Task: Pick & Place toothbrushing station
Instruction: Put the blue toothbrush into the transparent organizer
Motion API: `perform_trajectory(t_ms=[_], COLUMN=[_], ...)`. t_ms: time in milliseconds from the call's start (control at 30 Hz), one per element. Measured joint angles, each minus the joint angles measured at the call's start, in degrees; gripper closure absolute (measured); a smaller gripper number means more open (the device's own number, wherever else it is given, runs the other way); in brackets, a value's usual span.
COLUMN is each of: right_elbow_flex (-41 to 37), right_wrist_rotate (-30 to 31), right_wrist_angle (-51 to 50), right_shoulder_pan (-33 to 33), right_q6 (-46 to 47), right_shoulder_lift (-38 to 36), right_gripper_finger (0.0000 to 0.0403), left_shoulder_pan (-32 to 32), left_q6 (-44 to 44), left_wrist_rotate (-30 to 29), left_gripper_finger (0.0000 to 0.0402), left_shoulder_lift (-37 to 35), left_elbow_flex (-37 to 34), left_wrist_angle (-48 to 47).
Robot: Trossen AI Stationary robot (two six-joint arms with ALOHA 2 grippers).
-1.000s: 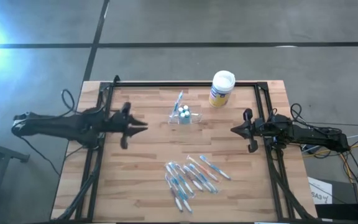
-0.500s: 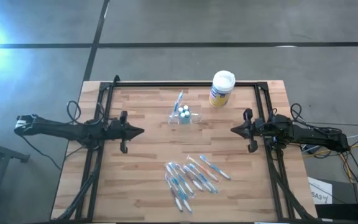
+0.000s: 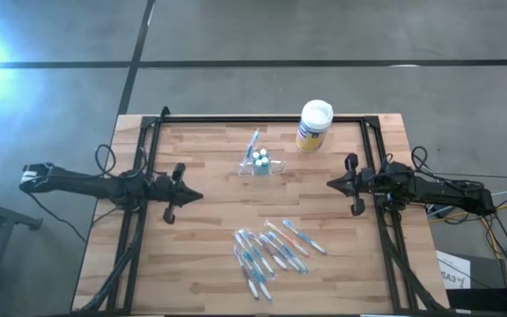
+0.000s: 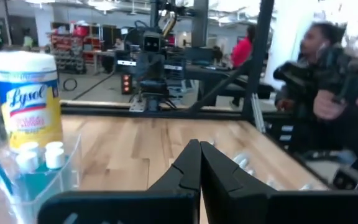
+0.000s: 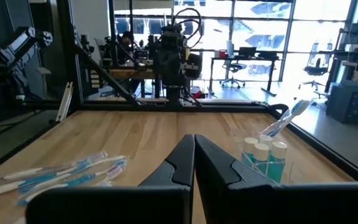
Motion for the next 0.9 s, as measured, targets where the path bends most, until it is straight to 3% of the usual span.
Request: perform_trajectory(t_ms=[133, 433, 900], right_elbow_flex=[0.0, 0.0, 0.0], right_wrist_rotate=[0.0, 0.0, 0.0], right_wrist_angle=[-0.1, 0.3, 0.9], right_shoulder_pan=[0.0, 0.0, 0.0], right_q6=[0.0, 0.2, 0.0], right_shoulder_lift=[0.6, 2.7, 2.9], right_gripper_finger=[0.0394, 0.0394, 0.0394], left_shoulder_pan=[0.1, 0.3, 0.3], left_q6=[5.2, 5.5, 5.3], left_wrist_rotate=[-0.4, -2.7, -6.5], left_gripper_finger=[0.04, 0.0401, 0.0398], left_shoulder_lift=[2.2, 6.1, 4.1], left_elbow_flex=[0.0, 0.0, 0.0], left_wrist_angle=[0.0, -0.8, -0.2])
